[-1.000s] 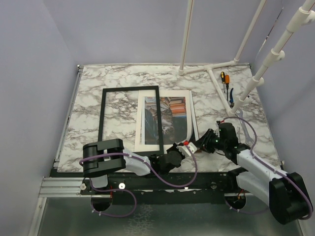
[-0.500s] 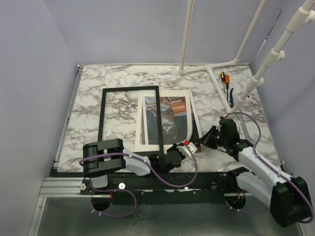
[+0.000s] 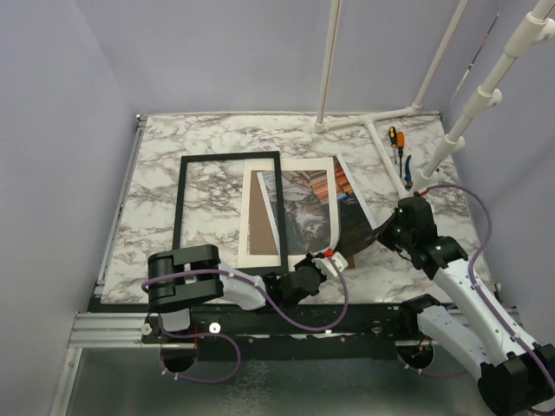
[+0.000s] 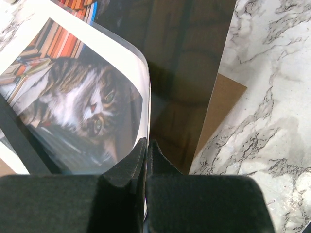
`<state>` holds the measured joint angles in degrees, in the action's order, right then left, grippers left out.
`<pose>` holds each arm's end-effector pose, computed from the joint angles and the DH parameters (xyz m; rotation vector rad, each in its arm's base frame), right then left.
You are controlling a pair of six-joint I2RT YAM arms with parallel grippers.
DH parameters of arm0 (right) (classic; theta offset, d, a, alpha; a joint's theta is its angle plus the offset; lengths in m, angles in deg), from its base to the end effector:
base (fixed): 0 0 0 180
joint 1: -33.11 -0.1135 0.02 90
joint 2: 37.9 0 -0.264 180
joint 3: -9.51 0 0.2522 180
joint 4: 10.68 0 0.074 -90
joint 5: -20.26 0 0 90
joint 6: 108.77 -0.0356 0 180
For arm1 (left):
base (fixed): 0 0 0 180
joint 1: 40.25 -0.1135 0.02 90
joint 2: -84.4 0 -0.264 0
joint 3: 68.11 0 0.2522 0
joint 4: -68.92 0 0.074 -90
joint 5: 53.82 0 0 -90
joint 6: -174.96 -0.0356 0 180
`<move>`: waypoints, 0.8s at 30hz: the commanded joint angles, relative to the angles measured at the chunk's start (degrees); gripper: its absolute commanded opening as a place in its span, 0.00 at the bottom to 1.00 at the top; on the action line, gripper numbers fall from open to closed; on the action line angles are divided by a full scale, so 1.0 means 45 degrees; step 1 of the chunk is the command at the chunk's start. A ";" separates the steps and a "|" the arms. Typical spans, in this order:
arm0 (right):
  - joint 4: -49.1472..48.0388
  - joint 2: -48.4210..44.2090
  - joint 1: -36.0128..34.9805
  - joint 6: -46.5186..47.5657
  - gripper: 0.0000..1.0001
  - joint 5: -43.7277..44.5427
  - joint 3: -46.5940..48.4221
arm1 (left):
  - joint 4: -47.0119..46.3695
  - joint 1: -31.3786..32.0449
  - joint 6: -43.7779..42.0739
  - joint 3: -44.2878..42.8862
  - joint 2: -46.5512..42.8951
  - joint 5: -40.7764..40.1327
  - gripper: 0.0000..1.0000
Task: Take the photo out of the frame
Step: Pick up the photo from the photo frame.
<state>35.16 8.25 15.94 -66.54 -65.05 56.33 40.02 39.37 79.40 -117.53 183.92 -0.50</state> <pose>0.1599 0.0464 0.2292 0.6730 2.3063 0.4489 0.0788 -0.3120 0.1433 0.9313 1.6260 -0.2699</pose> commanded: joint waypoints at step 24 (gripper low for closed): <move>0.4676 -0.0478 0.0026 0.4461 0.00 0.5507 1.1415 | -0.0092 0.0061 0.0546 -0.2561 0.2541 0.2149 0.00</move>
<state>54.22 5.32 15.94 -50.69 -40.59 104.06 40.66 39.26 80.88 -126.34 193.43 3.41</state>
